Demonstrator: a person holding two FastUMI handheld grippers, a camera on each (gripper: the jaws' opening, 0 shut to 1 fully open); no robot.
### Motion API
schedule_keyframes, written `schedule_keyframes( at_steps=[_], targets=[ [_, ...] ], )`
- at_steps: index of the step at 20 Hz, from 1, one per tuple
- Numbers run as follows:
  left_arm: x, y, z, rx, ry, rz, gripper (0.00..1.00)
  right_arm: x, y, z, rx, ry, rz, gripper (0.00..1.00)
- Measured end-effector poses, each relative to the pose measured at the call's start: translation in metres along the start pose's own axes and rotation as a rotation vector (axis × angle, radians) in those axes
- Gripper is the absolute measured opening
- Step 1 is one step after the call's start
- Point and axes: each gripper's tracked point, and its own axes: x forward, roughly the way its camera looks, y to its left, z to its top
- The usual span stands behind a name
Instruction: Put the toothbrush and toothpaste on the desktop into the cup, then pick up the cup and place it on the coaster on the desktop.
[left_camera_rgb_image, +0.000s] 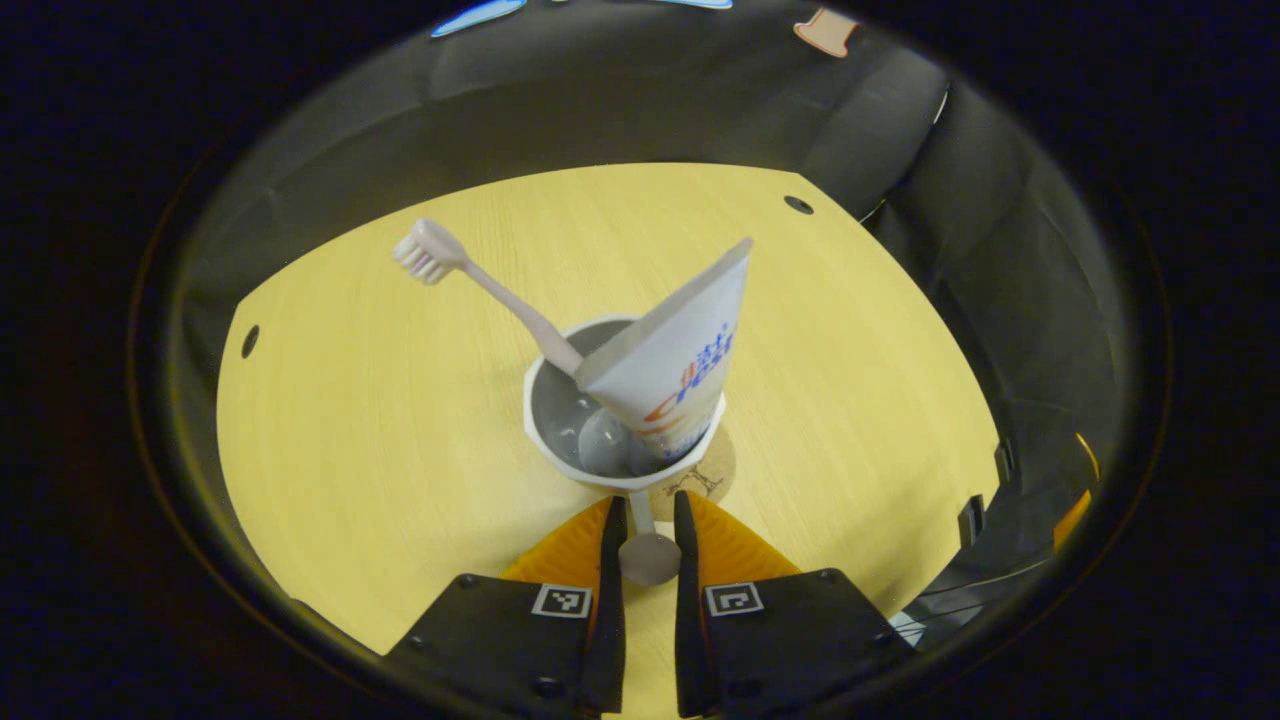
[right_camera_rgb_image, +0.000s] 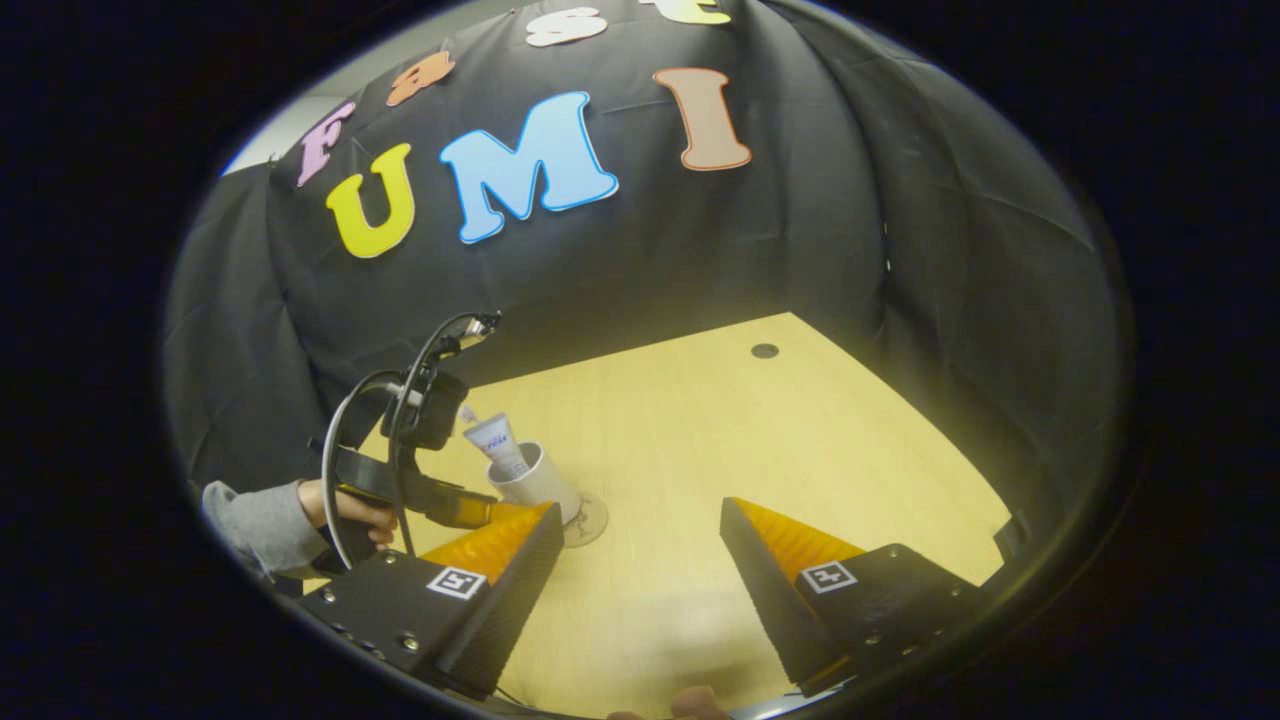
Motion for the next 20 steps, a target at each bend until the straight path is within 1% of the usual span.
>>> schedule_keyframes(
  at_steps=[3,4,5,6,7,8,9,11,12,13,14,15,16,17,18,19,20],
  targets=[
    [0.001,0.001,0.000,0.015,0.006,0.012,0.27,-0.002,-0.006,0.000,0.009,0.001,-0.003,0.98],
    [0.001,0.000,0.000,0.016,0.007,0.017,0.33,-0.001,-0.006,-0.001,0.012,0.004,-0.001,0.98],
    [0.006,-0.005,0.001,0.017,0.012,0.027,0.27,-0.001,-0.007,-0.002,0.012,0.006,0.000,0.98],
    [0.007,-0.006,0.002,0.019,0.017,0.032,0.33,0.000,-0.007,-0.002,0.011,0.008,0.003,0.98],
    [0.007,-0.006,0.001,0.022,0.021,0.033,0.33,0.000,-0.005,-0.002,0.009,0.008,0.007,0.98],
    [0.008,-0.008,0.002,0.027,0.024,0.037,0.28,0.000,-0.004,-0.002,0.007,0.008,0.010,0.98],
    [0.010,-0.009,0.001,0.029,0.026,0.032,0.29,-0.001,-0.002,-0.001,0.005,0.006,0.014,0.98],
    [0.010,-0.013,0.002,0.027,0.021,0.022,0.39,-0.001,0.000,-0.001,0.001,0.005,0.021,0.98],
    [0.010,-0.013,0.002,0.029,0.017,0.024,0.36,0.000,0.001,0.000,-0.002,0.005,0.024,0.98],
    [0.009,-0.014,0.004,0.030,0.015,0.006,0.37,-0.001,0.002,0.001,-0.005,0.006,0.026,0.98],
    [0.007,-0.014,0.005,0.028,0.006,0.002,0.53,-0.003,0.001,0.001,-0.007,0.007,0.029,0.98],
    [0.005,-0.020,0.004,0.026,-0.005,-0.008,0.63,-0.003,0.002,0.001,-0.011,0.007,0.034,0.98],
    [0.004,-0.022,0.003,0.020,-0.012,-0.010,0.78,-0.003,0.004,0.001,-0.016,0.007,0.037,0.98],
    [0.000,-0.022,0.003,0.007,-0.026,-0.010,0.87,-0.004,0.006,0.004,-0.025,0.008,0.043,0.98],
    [-0.004,-0.022,0.003,-0.002,-0.037,-0.011,0.87,-0.003,0.008,0.003,-0.033,0.008,0.049,0.98],
    [-0.014,-0.019,0.002,-0.015,-0.059,-0.009,0.98,-0.004,0.010,0.004,-0.046,0.008,0.057,0.98],
    [-0.021,-0.017,0.001,-0.024,-0.075,-0.008,0.94,-0.003,0.015,0.005,-0.061,0.008,0.069,0.98]
  ],
)
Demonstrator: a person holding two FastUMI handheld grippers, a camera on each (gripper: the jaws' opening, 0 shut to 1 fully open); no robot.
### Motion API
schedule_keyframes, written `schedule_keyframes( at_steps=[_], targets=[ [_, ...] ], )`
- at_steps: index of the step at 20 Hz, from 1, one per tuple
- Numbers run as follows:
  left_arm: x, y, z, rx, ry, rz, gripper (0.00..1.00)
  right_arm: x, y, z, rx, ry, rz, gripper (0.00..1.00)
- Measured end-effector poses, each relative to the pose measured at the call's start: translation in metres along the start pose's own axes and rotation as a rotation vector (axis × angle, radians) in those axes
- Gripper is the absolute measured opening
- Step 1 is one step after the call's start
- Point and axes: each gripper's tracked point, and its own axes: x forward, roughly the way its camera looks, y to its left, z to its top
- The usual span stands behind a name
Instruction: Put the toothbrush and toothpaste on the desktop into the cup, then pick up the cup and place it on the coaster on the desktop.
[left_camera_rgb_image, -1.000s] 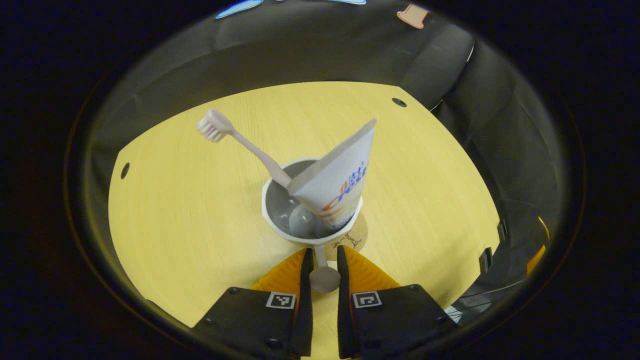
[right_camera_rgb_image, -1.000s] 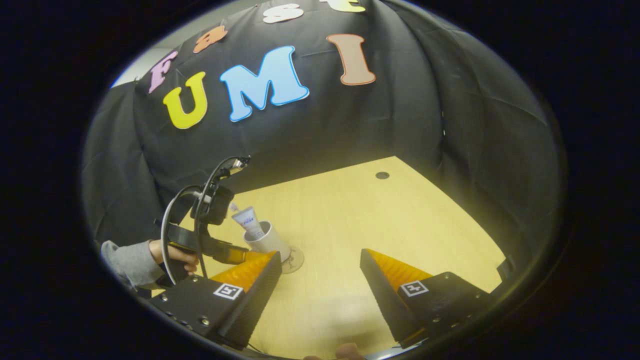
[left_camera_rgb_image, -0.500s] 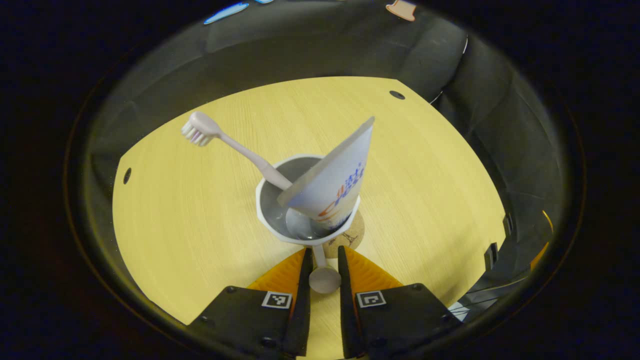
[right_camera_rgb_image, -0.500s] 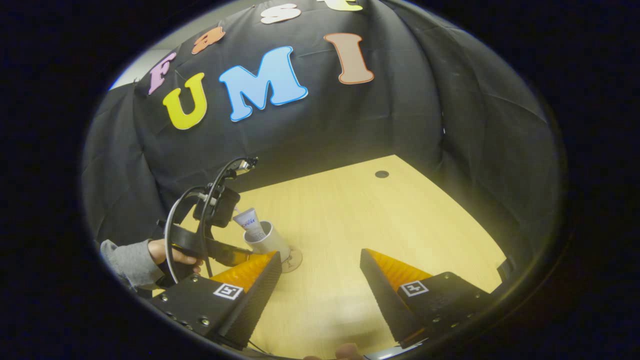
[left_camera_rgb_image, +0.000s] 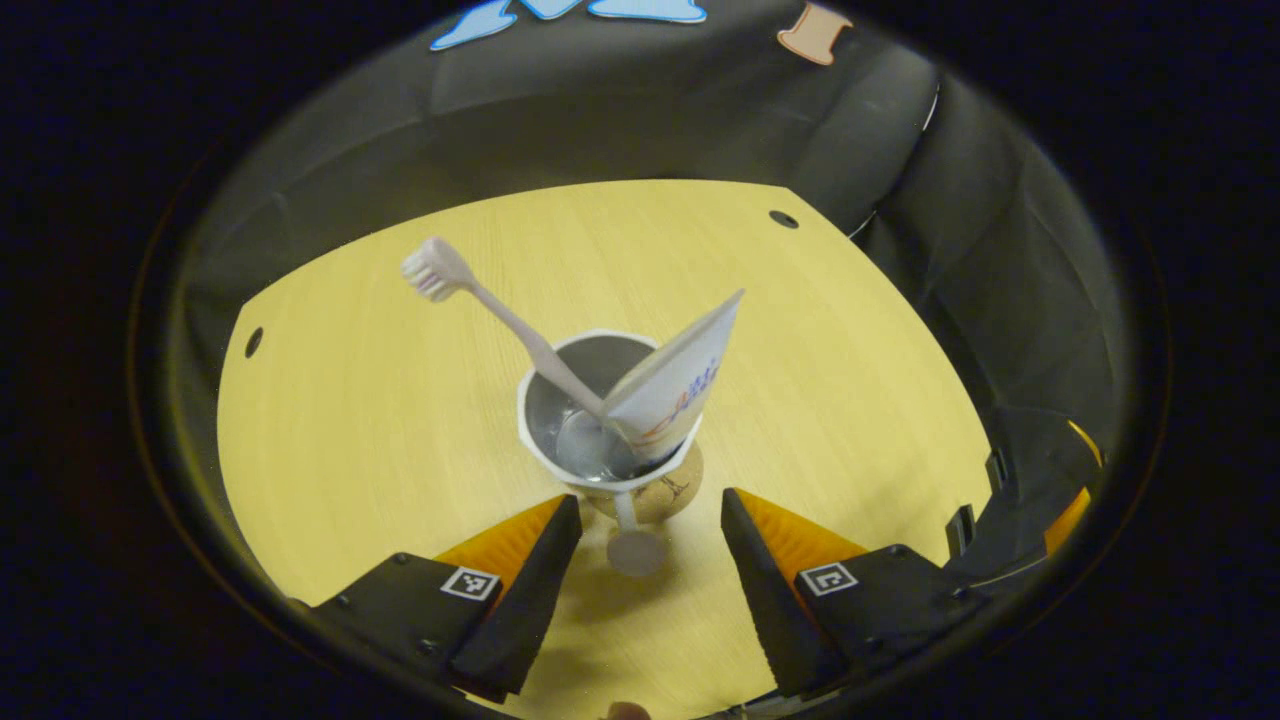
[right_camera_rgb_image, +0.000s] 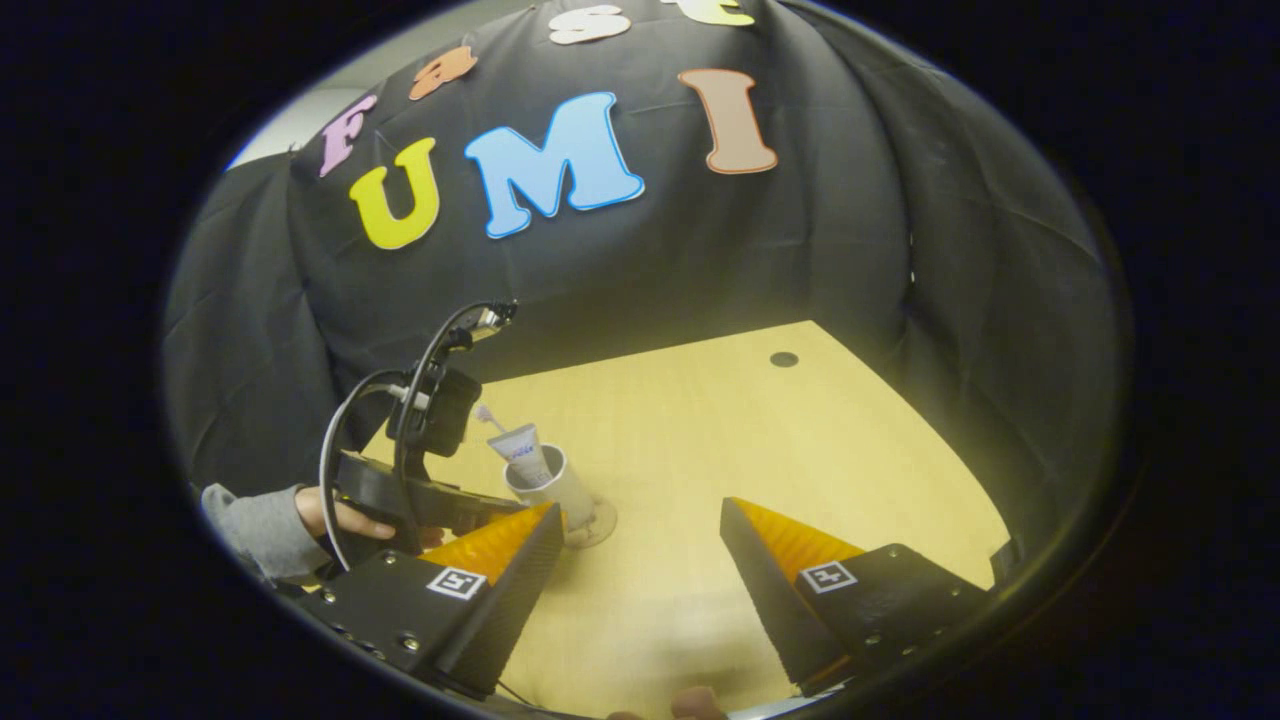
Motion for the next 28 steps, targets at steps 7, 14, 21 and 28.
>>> schedule_keyframes(
  at_steps=[7,14,21,28],
  targets=[
    [-0.070,0.008,0.033,-0.045,-0.316,0.027,0.94,0.004,0.020,0.031,-0.152,-0.086,0.056,0.98],
    [-0.170,0.015,0.038,-0.070,-0.677,0.122,0.93,-0.007,0.061,0.064,-0.295,-0.259,0.161,0.98],
    [-0.231,0.028,0.034,-0.065,-0.872,0.192,0.93,-0.016,0.072,0.094,-0.295,-0.366,0.148,0.98],
    [-0.270,0.038,0.041,-0.077,-0.950,0.209,0.93,-0.022,0.068,0.117,-0.298,-0.418,0.111,0.98]
  ],
)
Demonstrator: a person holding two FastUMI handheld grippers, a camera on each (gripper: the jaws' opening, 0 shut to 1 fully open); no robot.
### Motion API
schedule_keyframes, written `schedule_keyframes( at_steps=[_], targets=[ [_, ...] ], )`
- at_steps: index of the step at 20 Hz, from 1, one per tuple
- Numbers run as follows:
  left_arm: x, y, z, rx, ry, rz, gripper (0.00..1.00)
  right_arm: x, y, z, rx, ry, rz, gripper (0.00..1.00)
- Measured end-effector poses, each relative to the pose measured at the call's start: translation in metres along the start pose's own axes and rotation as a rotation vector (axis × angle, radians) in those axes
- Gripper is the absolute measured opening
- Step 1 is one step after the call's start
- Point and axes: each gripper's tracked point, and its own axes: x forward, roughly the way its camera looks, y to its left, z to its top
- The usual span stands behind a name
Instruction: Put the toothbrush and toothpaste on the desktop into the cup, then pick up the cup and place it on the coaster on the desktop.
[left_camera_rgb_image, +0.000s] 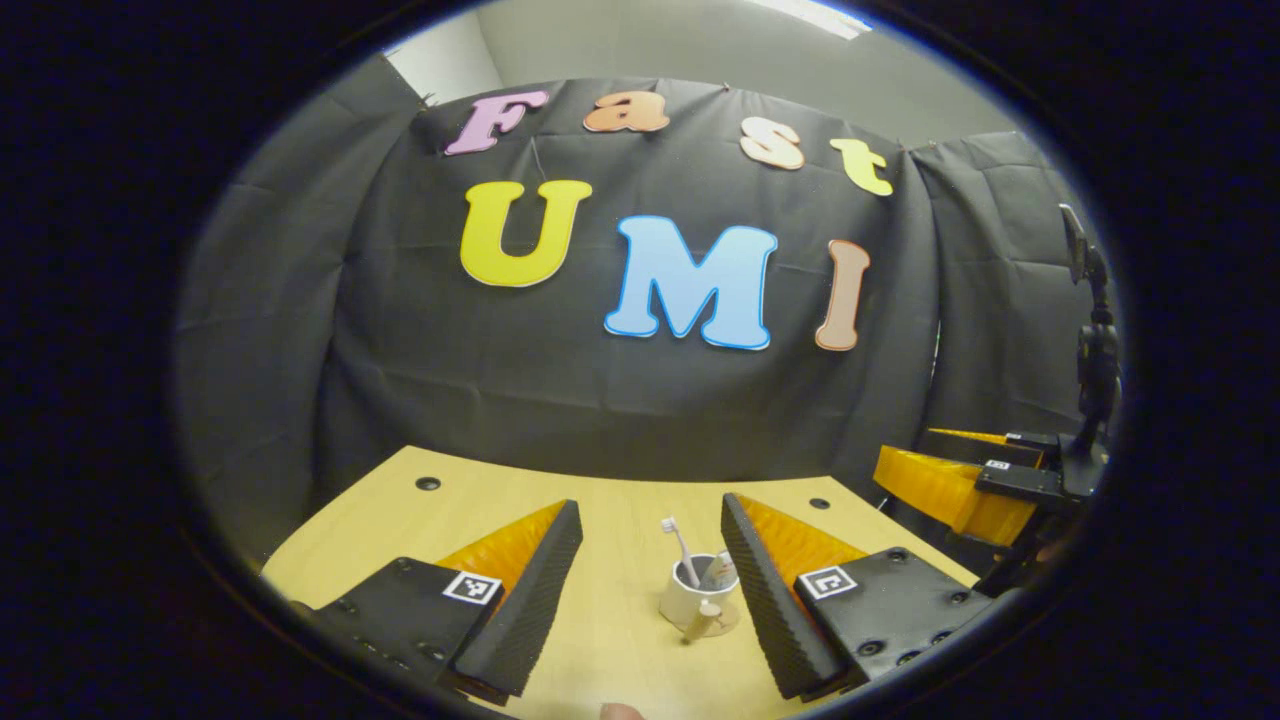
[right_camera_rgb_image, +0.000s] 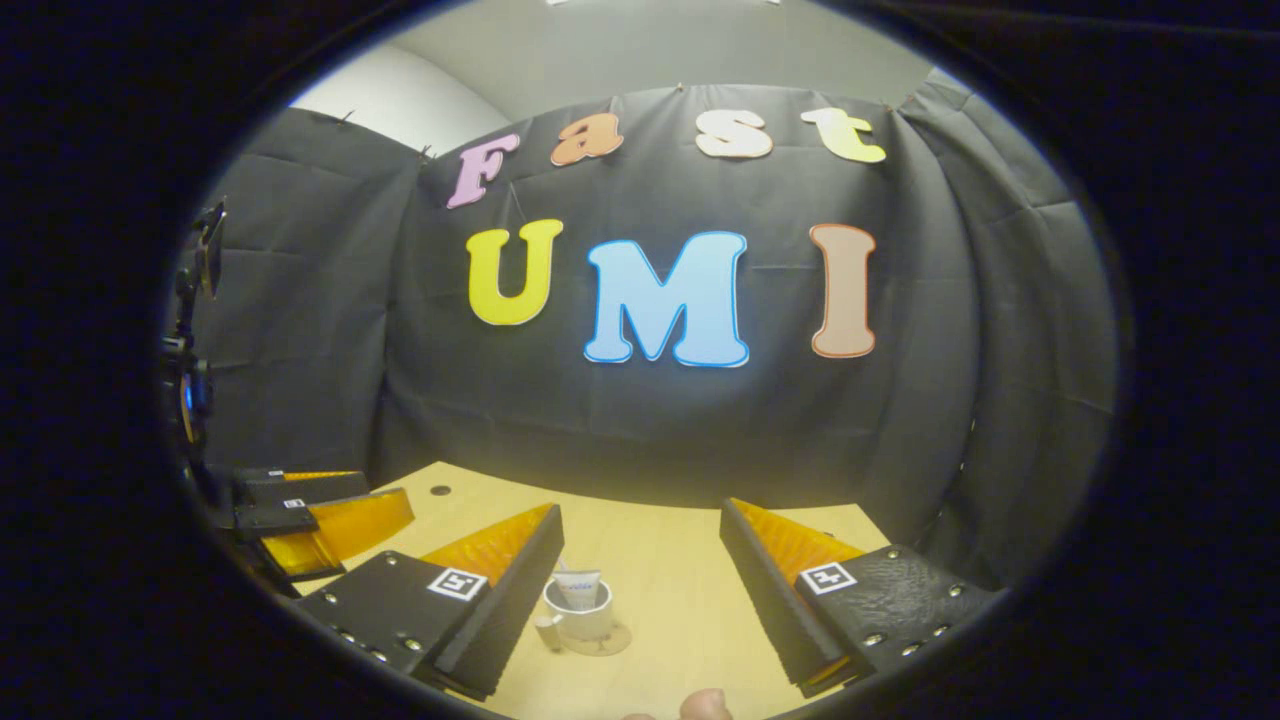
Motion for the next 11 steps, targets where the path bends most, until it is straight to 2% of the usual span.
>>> schedule_keyframes(
  at_steps=[5,9,10,11],
  targets=[
    [-0.002,0.002,0.011,0.021,-0.024,-0.002,0.92,-0.003,0.000,0.000,-0.001,0.006,-0.003,0.96],
    [-0.006,0.010,0.008,-0.009,-0.026,0.008,0.92,-0.010,0.000,0.010,0.009,-0.014,-0.008,0.96],
    [-0.009,0.012,0.008,-0.012,-0.031,0.012,0.99,-0.012,0.000,0.012,0.007,-0.020,-0.010,0.96],
    [-0.012,0.014,0.009,-0.014,-0.035,0.014,0.99,-0.013,0.000,0.014,0.007,-0.025,-0.013,0.96]
  ],
)
